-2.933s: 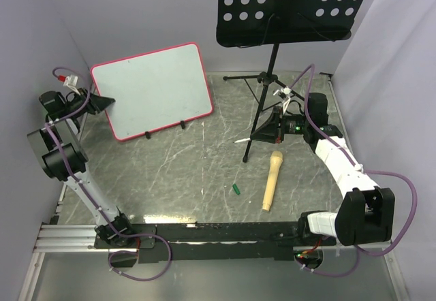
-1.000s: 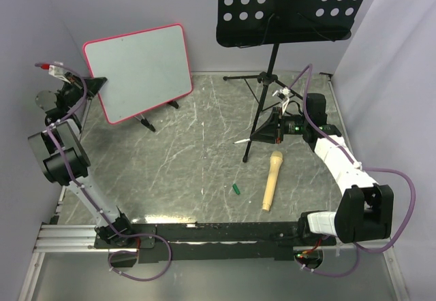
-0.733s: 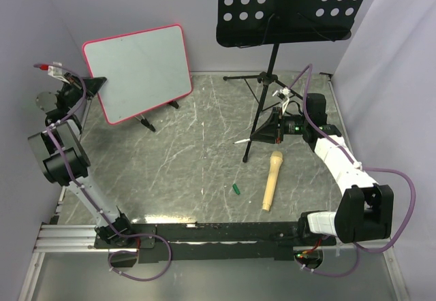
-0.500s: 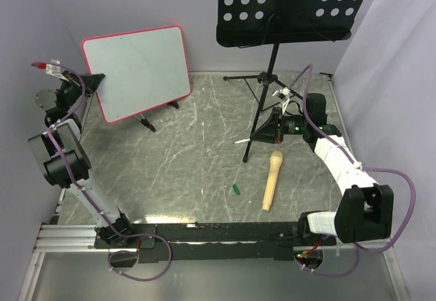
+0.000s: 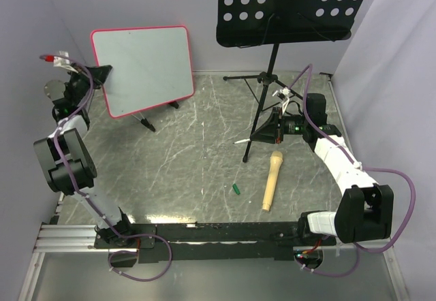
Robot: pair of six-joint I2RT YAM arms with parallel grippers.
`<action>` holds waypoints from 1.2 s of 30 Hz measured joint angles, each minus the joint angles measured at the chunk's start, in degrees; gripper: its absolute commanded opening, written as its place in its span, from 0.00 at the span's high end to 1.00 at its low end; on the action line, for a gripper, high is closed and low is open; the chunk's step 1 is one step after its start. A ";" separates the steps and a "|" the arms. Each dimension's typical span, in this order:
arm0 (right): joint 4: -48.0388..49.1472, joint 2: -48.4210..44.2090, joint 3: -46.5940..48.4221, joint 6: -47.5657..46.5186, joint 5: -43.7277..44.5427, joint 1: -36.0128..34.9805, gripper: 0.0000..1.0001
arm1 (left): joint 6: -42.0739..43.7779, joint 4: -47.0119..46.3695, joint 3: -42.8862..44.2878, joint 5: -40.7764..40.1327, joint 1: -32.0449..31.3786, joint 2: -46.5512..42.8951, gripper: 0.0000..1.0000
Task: Write a sentence on the whiteboard
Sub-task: Pick up the Whiteboard stand from the Whiteboard stand, then hold the whiteboard at the center of the board.
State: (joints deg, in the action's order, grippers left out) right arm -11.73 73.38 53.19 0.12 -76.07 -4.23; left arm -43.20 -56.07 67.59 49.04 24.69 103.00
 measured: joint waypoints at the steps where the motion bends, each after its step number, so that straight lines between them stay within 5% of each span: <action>1: -0.02 0.00 0.00 0.00 0.00 0.00 1.00 | 0.04 0.85 0.00 -0.70 -0.50 -0.04 0.99; 12: -0.28 -0.04 0.00 -0.13 -0.02 0.00 1.00 | -2.10 7.23 -1.38 -7.80 -6.75 -1.29 0.99; 25: -1.22 -0.09 0.00 -1.16 -0.04 0.00 1.00 | -2.05 6.75 -22.69 -12.31 -8.26 -19.37 0.99; 36: -1.46 -0.92 0.00 -1.73 0.44 -0.02 1.00 | -1.62 7.76 -35.65 -8.00 -8.92 -30.49 0.99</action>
State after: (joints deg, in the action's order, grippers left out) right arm -13.19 72.47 53.19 -1.61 -75.64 -4.25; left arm -44.82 -48.31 31.94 41.04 15.77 72.51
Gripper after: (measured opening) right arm 0.193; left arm 0.114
